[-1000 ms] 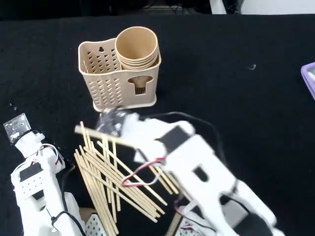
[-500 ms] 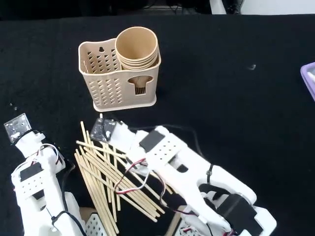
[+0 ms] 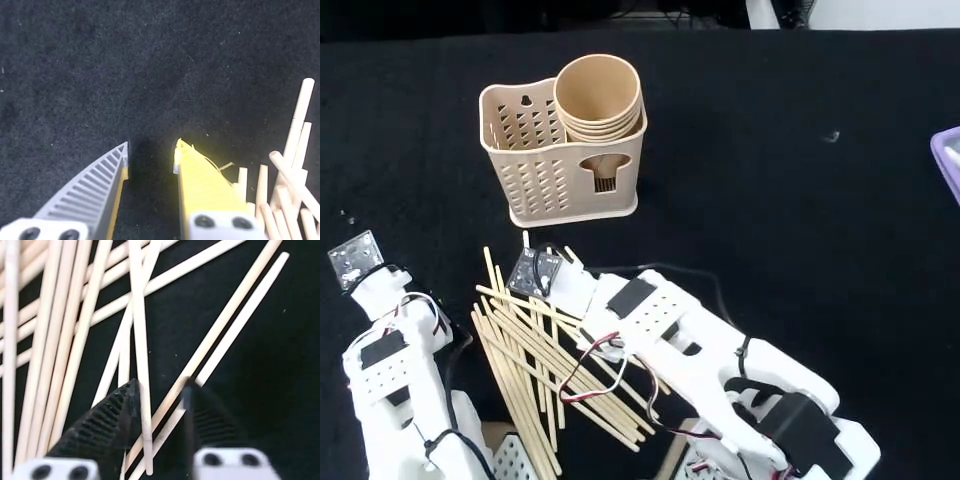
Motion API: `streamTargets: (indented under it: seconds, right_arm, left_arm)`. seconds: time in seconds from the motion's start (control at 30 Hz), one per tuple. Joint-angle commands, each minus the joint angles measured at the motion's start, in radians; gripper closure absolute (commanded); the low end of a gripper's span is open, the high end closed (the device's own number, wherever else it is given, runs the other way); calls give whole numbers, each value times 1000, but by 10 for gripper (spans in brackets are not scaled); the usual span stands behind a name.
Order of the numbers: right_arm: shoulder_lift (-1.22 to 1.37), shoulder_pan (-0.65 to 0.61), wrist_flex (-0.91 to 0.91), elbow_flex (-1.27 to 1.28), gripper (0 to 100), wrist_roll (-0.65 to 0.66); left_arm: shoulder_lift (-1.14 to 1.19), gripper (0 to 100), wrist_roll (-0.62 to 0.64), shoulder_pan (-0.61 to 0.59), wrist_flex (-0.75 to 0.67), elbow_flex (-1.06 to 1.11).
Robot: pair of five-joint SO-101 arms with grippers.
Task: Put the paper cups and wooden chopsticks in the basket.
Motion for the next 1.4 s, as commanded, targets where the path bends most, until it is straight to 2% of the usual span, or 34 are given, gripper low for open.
streamTargets:
  seconds: [0.0, 0.47, 0.67, 0.73, 0.87, 1.0, 1.1, 1.27, 1.37]
  right_arm:
    - [-8, -2, -9, -8, 971, 9]
    - [-10, -32, 164, -70, 979, 3]
    - [-10, -38, 267, -154, 808, 2]
    - [-10, -58, 275, -159, 779, 2]
    - [-8, -157, 262, -151, 779, -44]
    - [10, -216, 129, -104, 779, -68]
    - [47, -190, 52, -76, 779, -66]
    - [85, -92, 52, -104, 781, -41]
    - [88, -71, 52, -101, 836, 15]
  left_arm:
    - [-17, 845, 6, 19, -17, -4]
    - [-17, 845, 6, 19, -17, -5]
    - [-17, 845, 6, 19, -17, -5]
    - [-17, 845, 6, 19, -17, -5]
    - [-17, 845, 6, 19, -17, -5]
    - [-17, 845, 6, 19, -17, -5]
    - [-17, 845, 6, 19, -15, -5]
    - [-17, 845, 6, 19, -15, -5]
    - [-17, 845, 6, 19, -15, -5]
